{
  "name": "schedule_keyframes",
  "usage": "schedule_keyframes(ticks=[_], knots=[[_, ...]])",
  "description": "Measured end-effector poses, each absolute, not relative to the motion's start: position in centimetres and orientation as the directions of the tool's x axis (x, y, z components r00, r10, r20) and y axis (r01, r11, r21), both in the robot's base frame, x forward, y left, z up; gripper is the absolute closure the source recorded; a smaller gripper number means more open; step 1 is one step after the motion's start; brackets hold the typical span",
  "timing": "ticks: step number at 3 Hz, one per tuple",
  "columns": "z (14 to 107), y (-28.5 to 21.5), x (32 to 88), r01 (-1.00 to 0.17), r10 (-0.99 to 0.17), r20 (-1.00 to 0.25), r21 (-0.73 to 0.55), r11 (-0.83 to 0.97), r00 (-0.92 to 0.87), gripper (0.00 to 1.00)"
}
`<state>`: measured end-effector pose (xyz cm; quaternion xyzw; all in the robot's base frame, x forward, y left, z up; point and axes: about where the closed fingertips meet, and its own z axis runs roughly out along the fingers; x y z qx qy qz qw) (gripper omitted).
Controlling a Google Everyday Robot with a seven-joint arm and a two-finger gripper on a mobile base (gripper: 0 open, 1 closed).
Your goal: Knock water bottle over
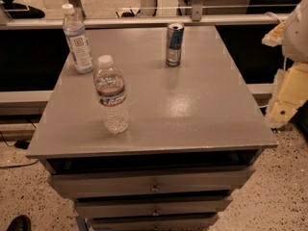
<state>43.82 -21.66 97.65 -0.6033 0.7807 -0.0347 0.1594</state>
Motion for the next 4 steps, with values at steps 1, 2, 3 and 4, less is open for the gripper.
schedule_keyframes(ticks=[1, 2, 3, 4], knots=[[97.7, -21.7, 43.8, -0.931, -0.953, -0.207, -0.247, 0.27, -0.221, 0.0], [96.5, -19.9, 44.3, -0.929, -0.933, -0.285, -0.231, 0.288, -0.218, 0.0], [94.6, -14.5, 46.3, -0.94, -0.88, -0.438, -0.184, 0.288, -0.184, 0.0], [93.9, -8.5, 48.3, -0.952, -0.797, -0.587, -0.137, 0.274, -0.145, 0.0]])
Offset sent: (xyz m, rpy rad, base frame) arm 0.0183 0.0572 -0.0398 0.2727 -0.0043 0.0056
